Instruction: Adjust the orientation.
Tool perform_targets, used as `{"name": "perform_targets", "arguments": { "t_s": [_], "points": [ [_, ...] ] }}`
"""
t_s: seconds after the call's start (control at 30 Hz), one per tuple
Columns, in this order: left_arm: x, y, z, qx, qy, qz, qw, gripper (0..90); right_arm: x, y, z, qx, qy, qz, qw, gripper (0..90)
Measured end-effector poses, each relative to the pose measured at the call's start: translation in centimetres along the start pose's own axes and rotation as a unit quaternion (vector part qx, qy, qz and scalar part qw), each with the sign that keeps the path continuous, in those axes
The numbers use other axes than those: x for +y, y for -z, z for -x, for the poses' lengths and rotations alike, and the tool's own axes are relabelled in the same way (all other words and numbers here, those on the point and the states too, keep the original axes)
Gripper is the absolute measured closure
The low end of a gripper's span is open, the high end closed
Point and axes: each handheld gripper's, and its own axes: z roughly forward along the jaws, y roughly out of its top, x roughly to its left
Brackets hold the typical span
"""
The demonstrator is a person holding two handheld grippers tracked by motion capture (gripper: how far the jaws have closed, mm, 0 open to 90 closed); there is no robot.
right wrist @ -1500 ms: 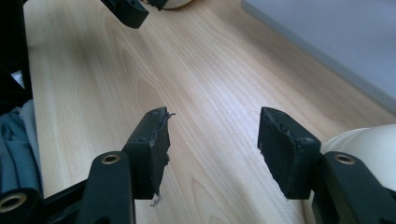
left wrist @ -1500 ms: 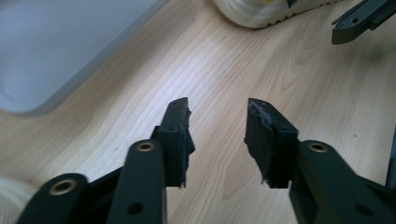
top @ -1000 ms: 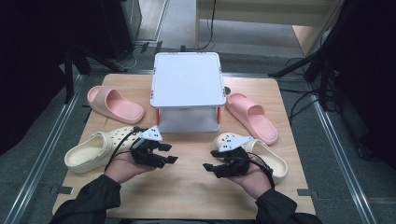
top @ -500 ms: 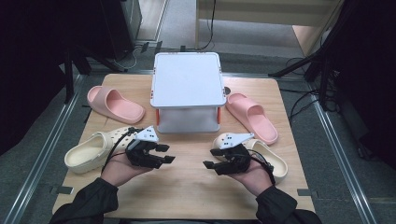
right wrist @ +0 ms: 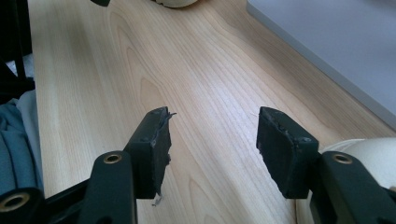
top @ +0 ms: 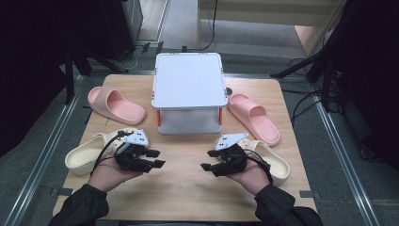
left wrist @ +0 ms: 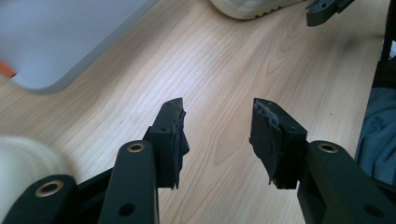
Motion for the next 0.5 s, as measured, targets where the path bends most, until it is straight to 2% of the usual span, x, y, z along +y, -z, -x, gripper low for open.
{"name": "perform_targets", "arguments": {
  "t_s": [0.13,0.17,0.5],
  "points": [
    [-0.6,1.2,-0.6,0.005,0.019,0.012,0.9997,53.7,0.2,-0.2,0.1,0.001,0.001,-0.002,1.0,44.8],
    [-0.7,1.7,-0.8,0.002,0.029,0.018,0.9994,53.7,0.3,-0.4,0.1,0.0,0.005,-0.005,1.0,44.8],
    [-1.8,3.4,-1.0,0.018,0.035,0.005,0.9992,54.7,0.9,-1.1,0.1,0.013,0.011,-0.014,0.9998,44.8]
  ]
}}
